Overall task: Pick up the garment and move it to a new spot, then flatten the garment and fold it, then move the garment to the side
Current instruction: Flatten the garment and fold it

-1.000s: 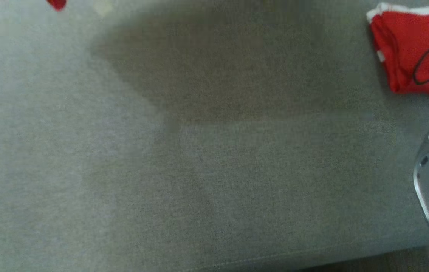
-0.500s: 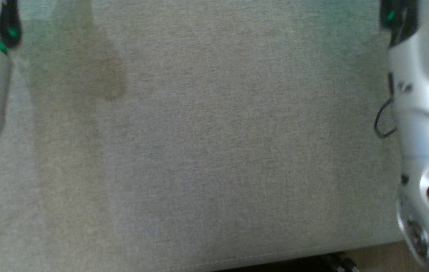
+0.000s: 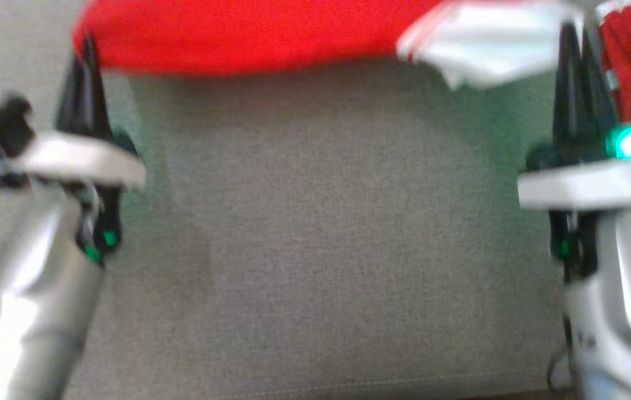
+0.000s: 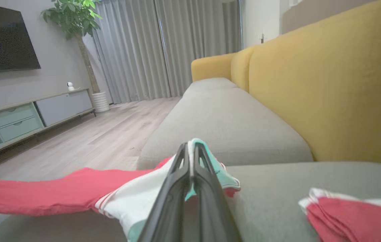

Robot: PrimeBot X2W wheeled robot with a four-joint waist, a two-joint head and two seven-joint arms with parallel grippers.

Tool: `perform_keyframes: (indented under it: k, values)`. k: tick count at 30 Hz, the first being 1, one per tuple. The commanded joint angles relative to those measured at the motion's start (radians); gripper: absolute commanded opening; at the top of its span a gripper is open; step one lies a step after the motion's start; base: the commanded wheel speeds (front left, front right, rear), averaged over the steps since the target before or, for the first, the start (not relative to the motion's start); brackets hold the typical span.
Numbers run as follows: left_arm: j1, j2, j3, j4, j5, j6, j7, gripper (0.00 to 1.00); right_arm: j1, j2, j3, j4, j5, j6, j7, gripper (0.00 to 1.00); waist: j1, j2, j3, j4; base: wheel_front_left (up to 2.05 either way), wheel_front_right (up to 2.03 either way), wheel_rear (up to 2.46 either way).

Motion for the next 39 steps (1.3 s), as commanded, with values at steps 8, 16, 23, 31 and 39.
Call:
perform_keyframes:
  k: [8, 16, 23, 31, 39]
  values:
    - [0.372, 0.048, 0.066, -0.277, -0.019, 0.082, -0.012, 0.00, 0.406, 0.015, 0.002, -0.282, 0.058, 0.007, 0.117, 0.00, 0.0003, -0.0001, -0.259, 0.030, 0.00, 0.00, 0.00]
    - [0.676, 0.068, 0.057, -0.487, -0.053, 0.173, 0.010, 0.00, 0.671, 0.015, 0.022, -0.447, 0.051, 0.007, 0.223, 0.00, 0.0003, -0.0001, -0.375, 0.022, 0.00, 0.00, 0.00]
    - [0.852, 0.069, 0.043, -0.602, -0.088, 0.238, 0.044, 0.00, 0.783, 0.015, 0.014, -0.485, 0.055, 0.007, 0.272, 0.00, 0.0003, -0.0001, -0.411, 0.034, 0.00, 0.00, 0.00]
    - [0.837, 0.024, 0.012, -0.526, -0.131, 0.218, 0.080, 0.00, 0.733, 0.015, 0.005, -0.373, 0.030, 0.007, 0.268, 0.00, 0.0003, -0.0001, -0.398, 0.069, 0.00, 0.00, 0.00]
    - [0.755, -0.033, 0.007, -0.452, -0.198, 0.173, 0.123, 0.00, 0.622, 0.015, -0.007, -0.273, 0.026, 0.007, 0.263, 0.00, 0.0003, -0.0001, -0.363, 0.081, 0.00, 0.00, 0.00]
